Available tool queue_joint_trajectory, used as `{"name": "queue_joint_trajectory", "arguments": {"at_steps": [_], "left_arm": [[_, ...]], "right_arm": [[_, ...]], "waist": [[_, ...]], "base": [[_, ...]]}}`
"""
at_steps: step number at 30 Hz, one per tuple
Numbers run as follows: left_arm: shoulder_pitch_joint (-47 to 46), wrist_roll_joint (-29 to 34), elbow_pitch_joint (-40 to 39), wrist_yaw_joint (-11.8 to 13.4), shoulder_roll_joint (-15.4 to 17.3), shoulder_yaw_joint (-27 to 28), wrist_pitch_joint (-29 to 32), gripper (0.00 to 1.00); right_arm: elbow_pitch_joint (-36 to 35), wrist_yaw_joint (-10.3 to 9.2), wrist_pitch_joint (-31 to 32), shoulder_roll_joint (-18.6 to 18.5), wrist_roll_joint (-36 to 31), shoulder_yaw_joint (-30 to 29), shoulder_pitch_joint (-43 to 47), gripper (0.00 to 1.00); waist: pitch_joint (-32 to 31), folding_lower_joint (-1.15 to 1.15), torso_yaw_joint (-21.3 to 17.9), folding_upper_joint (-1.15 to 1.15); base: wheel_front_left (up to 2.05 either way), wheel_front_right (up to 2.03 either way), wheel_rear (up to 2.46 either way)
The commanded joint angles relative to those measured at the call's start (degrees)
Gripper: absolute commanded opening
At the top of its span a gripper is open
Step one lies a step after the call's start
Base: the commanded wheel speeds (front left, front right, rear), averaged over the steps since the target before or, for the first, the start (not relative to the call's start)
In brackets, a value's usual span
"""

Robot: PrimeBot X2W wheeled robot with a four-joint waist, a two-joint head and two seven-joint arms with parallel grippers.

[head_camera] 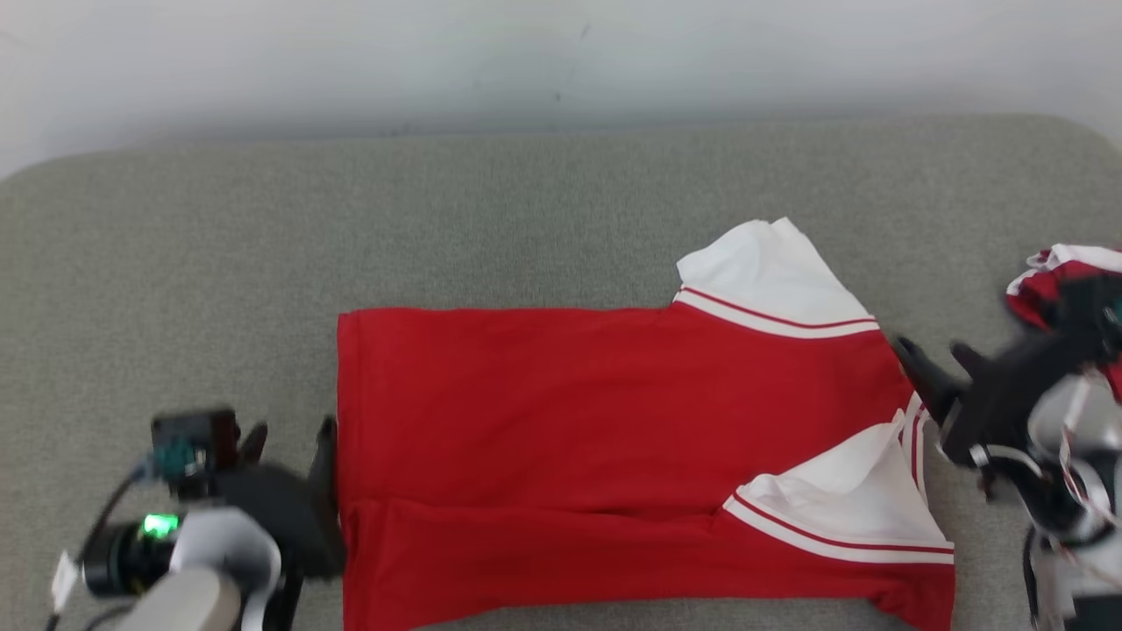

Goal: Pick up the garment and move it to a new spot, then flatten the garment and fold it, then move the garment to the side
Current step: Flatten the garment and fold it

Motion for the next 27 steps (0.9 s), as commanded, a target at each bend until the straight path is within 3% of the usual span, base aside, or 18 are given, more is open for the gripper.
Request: {"name": "queue_joint_trajectory", "arguments": {"at_steps": [1, 5, 10, 18, 27], "left_arm": [[-4.3, -1.0, 2.4, -1.2, -1.4, 0.0, 1.8, 1.0], [-14.7, -1.5, 9.6, -3.7, -4.0, -1.2, 6.6, 1.0], [-25.4, 0.2, 19.0, -4.9, -6.3, -3.1, 10.9, 1.0], [-33.4, 1.6, 26.9, -7.9, -7.8, -5.3, 13.8, 1.0], [-34.4, 1.5, 32.2, -8.6, -8.5, -6.8, 15.5, 1.0]], "right_arm": [[2.7, -0.13, 1.1, -1.1, -0.5, 1.5, -4.4, 1.0], [10.3, -0.12, 1.3, -2.4, -2.0, 4.8, -13.8, 1.0], [18.6, -0.12, -0.7, -3.6, -3.8, 8.2, -23.0, 1.0], [25.9, -0.12, -5.0, -4.0, -2.7, 10.6, -30.0, 1.0], [31.3, -0.12, -8.0, -6.4, -1.0, 12.7, -33.4, 1.0]], "waist": [[2.9, 0.0, -0.1, 0.0], [6.0, 0.0, 0.9, 0.0], [9.8, 0.0, 1.2, 0.0], [13.5, 0.0, 1.3, 0.0], [13.7, 0.0, 1.7, 0.0]], "base": [[0.0, 0.0, 0.0], [0.0, 0.0, 0.0], [0.0, 0.0, 0.0], [0.0, 0.0, 0.0], [0.0, 0.0, 0.0]]}}
